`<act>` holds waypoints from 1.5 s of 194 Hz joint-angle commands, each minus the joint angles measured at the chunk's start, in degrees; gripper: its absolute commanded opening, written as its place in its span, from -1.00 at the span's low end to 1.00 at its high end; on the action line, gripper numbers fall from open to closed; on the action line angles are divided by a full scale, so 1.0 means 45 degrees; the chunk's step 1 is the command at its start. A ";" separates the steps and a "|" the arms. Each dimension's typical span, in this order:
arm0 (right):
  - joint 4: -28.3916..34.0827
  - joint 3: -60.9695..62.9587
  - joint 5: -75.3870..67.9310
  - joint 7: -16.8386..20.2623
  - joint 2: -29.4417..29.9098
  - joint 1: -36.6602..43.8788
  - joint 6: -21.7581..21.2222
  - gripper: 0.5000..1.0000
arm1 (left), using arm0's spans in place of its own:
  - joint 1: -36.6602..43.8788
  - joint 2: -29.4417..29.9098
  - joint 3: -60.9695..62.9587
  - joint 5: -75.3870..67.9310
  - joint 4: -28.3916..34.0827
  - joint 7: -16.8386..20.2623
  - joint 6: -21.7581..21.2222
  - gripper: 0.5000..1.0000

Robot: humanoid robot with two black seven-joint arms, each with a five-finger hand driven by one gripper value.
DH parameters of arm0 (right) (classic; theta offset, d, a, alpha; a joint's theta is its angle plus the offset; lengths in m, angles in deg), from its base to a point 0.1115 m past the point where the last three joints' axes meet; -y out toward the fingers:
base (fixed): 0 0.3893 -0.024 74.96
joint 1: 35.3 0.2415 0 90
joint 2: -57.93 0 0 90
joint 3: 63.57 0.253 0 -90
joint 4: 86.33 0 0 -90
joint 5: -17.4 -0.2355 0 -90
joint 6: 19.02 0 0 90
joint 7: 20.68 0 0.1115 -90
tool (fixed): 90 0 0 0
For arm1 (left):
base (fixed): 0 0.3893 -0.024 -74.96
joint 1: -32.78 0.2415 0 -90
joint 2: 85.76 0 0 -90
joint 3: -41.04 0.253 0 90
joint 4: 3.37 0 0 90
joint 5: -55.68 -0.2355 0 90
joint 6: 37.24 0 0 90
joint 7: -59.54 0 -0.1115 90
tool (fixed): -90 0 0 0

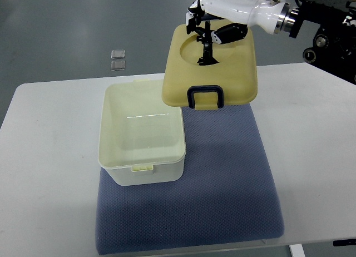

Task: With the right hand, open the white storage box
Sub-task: 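Carry the yellow lid beside the box and lower it onto the mat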

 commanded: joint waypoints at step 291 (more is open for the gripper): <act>-0.0488 -0.2341 0.0715 -0.0180 0.0762 -0.3813 0.3261 0.20 | -0.0019 0.0000 -0.0001 0.0003 -0.0116 -0.0001 0.0001 1.00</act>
